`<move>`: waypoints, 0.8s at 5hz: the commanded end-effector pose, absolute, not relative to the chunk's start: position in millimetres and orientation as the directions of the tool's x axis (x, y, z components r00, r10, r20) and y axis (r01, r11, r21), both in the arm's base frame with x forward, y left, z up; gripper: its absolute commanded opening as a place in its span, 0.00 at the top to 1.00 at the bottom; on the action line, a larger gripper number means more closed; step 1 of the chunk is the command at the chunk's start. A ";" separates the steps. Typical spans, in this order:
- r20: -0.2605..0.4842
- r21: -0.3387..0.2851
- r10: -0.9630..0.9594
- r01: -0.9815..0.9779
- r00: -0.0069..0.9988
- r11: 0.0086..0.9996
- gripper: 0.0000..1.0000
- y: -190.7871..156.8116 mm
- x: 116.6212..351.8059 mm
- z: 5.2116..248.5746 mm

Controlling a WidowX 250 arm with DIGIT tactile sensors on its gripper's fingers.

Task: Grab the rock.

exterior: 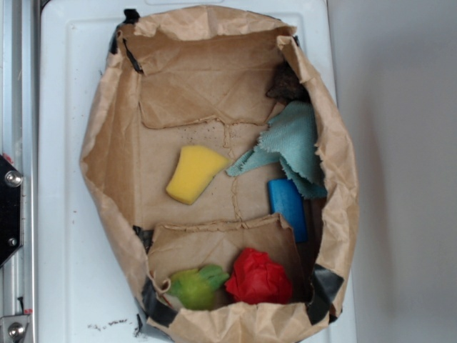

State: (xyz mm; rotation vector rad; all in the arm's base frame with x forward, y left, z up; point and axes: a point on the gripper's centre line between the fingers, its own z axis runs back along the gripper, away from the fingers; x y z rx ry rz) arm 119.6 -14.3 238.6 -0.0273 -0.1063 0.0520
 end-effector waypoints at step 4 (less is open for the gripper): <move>0.244 -0.065 0.169 -0.158 0.955 0.985 0.00 20.5 259.6 188.1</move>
